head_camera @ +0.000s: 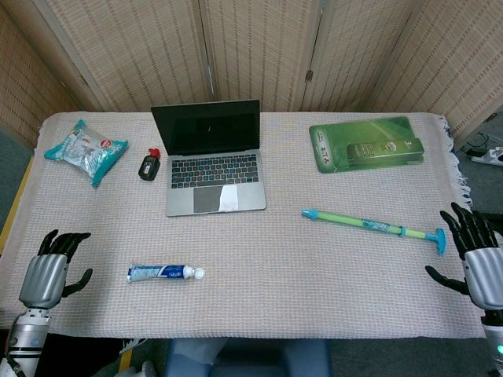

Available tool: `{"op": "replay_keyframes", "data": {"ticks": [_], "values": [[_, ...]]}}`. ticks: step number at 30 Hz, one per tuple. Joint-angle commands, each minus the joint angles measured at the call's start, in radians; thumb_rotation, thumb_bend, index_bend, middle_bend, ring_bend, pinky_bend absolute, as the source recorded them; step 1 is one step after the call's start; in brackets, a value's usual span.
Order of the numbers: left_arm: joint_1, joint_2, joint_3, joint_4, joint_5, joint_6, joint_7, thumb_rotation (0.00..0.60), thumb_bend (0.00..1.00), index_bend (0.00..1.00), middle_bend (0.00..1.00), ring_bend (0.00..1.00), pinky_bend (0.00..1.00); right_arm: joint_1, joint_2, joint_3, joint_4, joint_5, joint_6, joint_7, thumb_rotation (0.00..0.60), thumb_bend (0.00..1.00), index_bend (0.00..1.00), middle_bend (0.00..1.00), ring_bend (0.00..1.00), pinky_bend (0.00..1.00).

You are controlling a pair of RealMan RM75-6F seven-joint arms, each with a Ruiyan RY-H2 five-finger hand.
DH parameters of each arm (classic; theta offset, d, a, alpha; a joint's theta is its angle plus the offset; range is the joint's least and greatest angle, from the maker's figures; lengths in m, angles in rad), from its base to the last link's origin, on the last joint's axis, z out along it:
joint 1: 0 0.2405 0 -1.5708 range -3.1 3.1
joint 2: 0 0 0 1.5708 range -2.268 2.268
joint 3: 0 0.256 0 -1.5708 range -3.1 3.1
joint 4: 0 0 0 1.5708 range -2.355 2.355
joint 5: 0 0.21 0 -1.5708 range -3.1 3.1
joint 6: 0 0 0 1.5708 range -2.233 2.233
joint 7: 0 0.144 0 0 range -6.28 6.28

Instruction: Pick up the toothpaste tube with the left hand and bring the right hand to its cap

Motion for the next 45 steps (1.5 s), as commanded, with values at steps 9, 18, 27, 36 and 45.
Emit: {"op": "replay_keyframes", "data": {"ticks": [9,18,27,36,45], "values": [[0.014,0.001,-0.008,0.007,-0.008,0.029,0.007,0.6,0.39,0.22,0.27,0.18,0.09,-0.004,0.02,0.002,-0.01,-0.008,0.014,0.015,0.6,0.2,0.0,0.02,0.0,0.0],[-0.079,-0.033,-0.016,0.046,0.014,-0.101,0.004,0.6,0.39,0.22,0.27,0.18,0.09,0.001,0.039,0.011,-0.015,-0.004,0.013,0.016,0.6,0.2,0.0,0.02,0.0,0.0],[-0.199,-0.106,0.013,0.071,-0.012,-0.318,0.086,0.6,0.35,0.17,0.21,0.14,0.06,0.004,0.037,0.015,-0.005,0.013,-0.001,0.029,0.6,0.2,0.0,0.02,0.0,0.0],[-0.24,-0.159,0.036,0.058,-0.083,-0.403,0.175,0.6,0.32,0.15,0.18,0.11,0.05,0.003,0.034,0.017,0.005,0.025,-0.006,0.038,0.6,0.2,0.0,0.02,0.0,0.0],[-0.229,-0.213,0.046,0.088,-0.124,-0.379,0.183,0.6,0.32,0.27,0.22,0.17,0.08,0.006,0.025,0.018,0.017,0.033,-0.017,0.048,0.6,0.2,0.0,0.02,0.0,0.0]]}}
